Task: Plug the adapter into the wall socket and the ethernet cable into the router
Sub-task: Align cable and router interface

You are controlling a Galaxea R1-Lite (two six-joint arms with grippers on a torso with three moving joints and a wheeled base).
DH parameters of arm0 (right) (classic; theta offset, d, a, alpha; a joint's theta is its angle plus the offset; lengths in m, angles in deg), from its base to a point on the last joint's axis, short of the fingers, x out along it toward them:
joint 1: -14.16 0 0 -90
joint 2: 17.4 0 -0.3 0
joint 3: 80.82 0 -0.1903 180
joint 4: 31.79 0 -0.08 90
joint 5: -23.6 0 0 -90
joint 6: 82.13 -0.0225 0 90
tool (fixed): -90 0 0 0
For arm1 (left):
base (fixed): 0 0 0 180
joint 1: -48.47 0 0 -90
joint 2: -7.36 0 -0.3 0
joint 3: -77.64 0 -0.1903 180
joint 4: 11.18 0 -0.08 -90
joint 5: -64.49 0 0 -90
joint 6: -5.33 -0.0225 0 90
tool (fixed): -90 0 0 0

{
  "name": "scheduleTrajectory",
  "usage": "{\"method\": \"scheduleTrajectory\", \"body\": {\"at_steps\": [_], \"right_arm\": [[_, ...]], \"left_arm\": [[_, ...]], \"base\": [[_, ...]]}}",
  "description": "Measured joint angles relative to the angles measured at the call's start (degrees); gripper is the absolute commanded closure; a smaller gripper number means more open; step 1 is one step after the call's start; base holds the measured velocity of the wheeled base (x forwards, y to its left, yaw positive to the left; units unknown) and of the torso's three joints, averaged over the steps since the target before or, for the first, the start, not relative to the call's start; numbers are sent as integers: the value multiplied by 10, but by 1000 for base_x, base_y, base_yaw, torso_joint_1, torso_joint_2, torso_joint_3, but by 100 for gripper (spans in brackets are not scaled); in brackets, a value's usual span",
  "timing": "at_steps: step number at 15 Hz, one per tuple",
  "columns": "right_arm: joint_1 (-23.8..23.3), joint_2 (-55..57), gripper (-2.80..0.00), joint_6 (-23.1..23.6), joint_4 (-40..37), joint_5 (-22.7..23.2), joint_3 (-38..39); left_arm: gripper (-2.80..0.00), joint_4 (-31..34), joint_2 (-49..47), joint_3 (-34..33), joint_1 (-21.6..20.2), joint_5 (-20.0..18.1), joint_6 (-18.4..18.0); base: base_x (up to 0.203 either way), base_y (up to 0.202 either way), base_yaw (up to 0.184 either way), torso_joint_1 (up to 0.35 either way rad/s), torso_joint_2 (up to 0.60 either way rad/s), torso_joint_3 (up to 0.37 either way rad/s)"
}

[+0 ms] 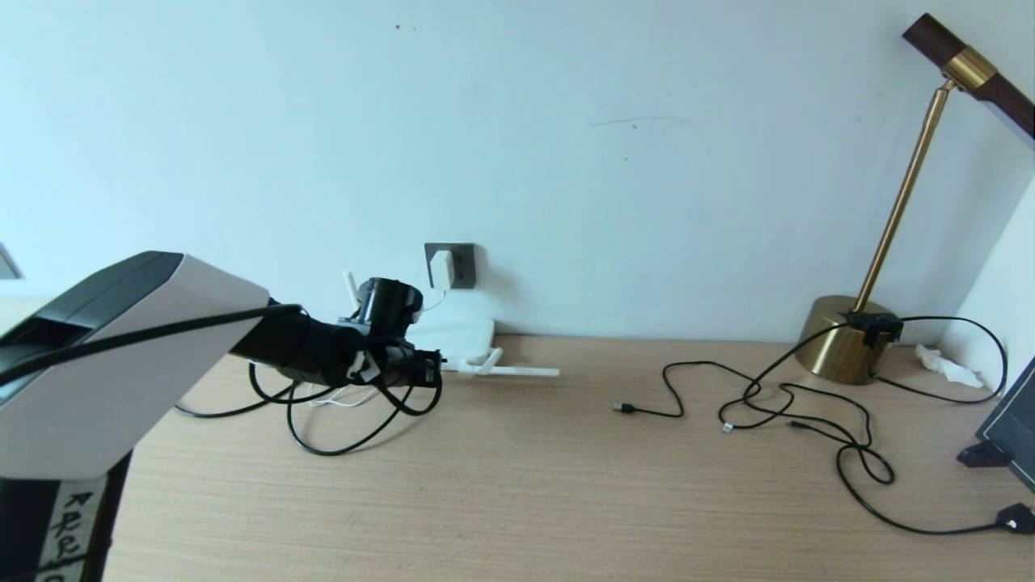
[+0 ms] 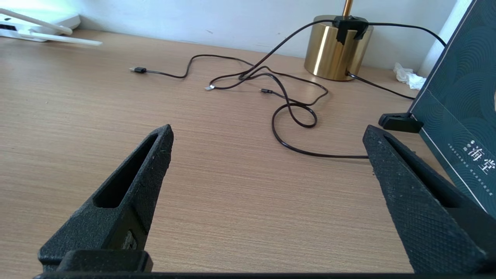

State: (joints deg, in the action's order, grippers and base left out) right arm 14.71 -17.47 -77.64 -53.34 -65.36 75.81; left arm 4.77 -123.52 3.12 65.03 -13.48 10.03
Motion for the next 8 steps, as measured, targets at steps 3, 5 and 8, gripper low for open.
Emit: {"method": "scheduleTrajectory", "body": {"at_steps": [3,5,8], "right_arm": [[0,0,-280,0,0,0,0],[0,0,-280,0,0,0,0],[0,0,-280,0,0,0,0]], "left_arm": [[0,-1,-1,1,0,0,0],[0,-1,-1,1,0,0,0],[0,-1,-1,1,0,0,0]], "base": [[0,0,0,0,0,0],[0,0,0,0,0,0],[0,0,0,0,0,0]]}}
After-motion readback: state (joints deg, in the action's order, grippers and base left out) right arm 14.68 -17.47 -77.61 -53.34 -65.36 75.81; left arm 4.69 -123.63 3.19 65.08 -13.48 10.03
